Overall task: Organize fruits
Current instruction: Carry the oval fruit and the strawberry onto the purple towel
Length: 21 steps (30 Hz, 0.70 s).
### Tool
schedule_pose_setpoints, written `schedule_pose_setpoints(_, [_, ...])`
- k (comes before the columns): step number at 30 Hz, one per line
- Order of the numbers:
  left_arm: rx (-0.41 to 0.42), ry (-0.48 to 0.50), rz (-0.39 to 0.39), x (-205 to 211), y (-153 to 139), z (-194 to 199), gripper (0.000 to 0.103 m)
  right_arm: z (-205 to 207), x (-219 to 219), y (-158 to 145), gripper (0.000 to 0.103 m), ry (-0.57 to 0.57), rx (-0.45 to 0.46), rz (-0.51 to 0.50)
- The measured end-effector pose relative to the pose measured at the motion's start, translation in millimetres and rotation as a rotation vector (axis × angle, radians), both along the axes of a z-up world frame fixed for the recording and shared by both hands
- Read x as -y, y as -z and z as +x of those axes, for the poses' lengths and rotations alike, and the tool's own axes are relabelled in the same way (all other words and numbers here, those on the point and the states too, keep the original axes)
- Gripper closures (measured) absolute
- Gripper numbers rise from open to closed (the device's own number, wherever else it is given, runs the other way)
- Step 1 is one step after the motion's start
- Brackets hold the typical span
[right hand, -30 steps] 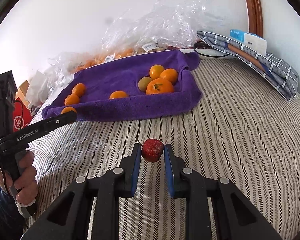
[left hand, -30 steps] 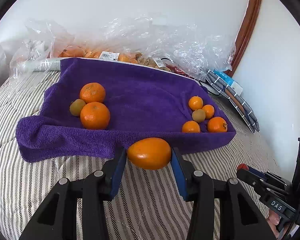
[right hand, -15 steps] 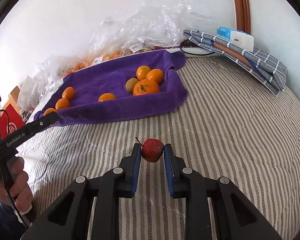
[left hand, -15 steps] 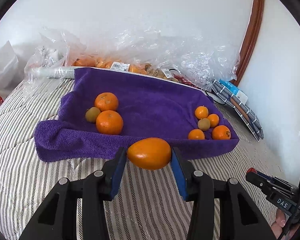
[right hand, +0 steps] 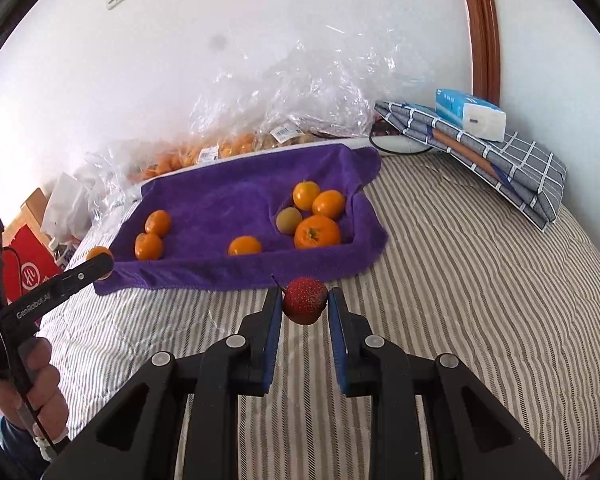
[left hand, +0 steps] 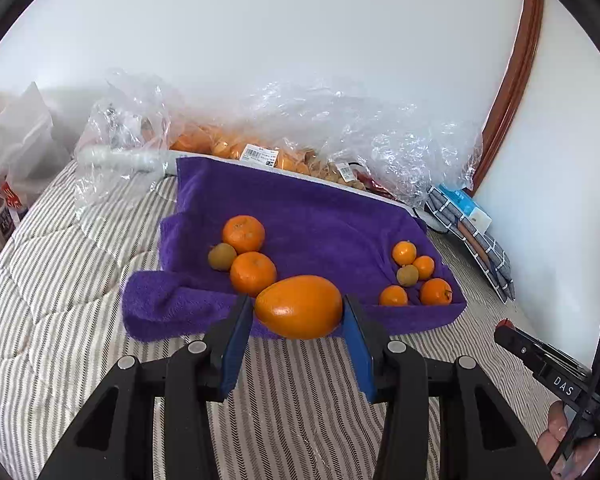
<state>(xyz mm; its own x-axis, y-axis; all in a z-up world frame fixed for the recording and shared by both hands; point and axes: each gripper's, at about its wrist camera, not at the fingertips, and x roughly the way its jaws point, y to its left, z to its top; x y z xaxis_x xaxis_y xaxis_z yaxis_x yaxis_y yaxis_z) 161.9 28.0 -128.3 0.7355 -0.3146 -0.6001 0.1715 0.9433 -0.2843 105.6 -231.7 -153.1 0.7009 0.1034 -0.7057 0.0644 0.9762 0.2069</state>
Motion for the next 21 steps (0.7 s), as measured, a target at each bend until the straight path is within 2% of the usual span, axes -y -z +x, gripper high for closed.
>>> schedule_pose_setpoints(10, [0.056, -0.043, 0.048, -13.1, -30.8, 19.9, 0.060, 29.7, -3.8, -25.4, 0.080, -0.001, 0.072, 0.003])
schedule_pose_setpoints(21, [0.043, -0.068, 0.042, -25.2, -27.0, 64.8, 0.060, 70.4, -4.1, -31.3, 0.080, -0.033, 0.118, -0.022])
